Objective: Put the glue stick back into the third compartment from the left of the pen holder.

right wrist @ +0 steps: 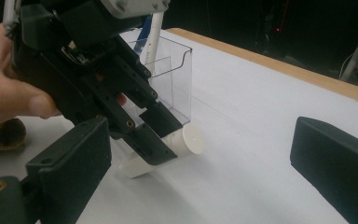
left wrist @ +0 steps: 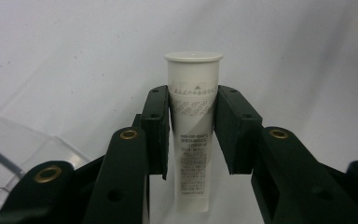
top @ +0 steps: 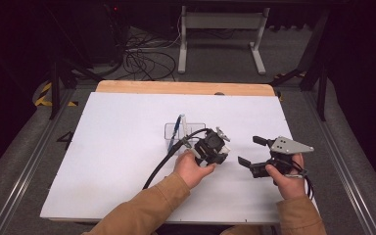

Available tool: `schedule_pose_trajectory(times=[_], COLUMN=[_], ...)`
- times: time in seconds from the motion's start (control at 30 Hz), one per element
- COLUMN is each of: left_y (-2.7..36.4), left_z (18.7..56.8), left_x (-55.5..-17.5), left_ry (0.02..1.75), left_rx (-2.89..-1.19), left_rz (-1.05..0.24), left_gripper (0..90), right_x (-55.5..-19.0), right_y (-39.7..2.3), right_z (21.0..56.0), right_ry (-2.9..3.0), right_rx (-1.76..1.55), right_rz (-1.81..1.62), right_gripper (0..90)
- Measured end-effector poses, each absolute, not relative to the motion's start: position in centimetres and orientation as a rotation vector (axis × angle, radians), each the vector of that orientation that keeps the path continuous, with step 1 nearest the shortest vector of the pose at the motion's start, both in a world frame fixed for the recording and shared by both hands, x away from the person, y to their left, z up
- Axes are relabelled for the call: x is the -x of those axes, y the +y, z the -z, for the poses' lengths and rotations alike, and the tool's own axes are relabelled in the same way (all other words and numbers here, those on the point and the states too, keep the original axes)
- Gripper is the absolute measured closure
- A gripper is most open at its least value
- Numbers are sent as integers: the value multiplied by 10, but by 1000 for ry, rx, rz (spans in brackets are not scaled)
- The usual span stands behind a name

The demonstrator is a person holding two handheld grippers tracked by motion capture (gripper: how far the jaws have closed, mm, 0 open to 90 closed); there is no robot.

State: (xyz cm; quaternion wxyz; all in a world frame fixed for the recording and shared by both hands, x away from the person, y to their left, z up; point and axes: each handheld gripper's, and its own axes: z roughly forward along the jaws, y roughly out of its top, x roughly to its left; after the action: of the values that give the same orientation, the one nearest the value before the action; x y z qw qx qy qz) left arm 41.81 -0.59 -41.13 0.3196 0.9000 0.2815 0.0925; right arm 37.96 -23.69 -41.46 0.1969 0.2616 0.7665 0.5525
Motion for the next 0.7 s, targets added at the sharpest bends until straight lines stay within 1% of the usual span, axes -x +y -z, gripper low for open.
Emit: schedule_pose_trajectory(times=[0.1, 0.3, 0.5, 0.7], left_y=[-4, 0, 5, 19], left_z=[410, 406, 394, 377], left_x=[-417, -415, -407, -403], left_ry=[715, 680, 645, 634], left_rx=[-2371, -2363, -2330, -2271], left_rz=[-263, -257, -272, -282], left_gripper=[671, 672, 672, 671], right_x=[-380, -380, -379, -379], right_y=[-237, -238, -238, -239], right_z=[415, 414, 414, 414], right_ry=[2146, 2140, 2138, 2134], right_rx=[-735, -735, -736, -740], right_rz=[-1549, -1551, -1557, -1553], right_gripper=[58, 57, 57, 57])
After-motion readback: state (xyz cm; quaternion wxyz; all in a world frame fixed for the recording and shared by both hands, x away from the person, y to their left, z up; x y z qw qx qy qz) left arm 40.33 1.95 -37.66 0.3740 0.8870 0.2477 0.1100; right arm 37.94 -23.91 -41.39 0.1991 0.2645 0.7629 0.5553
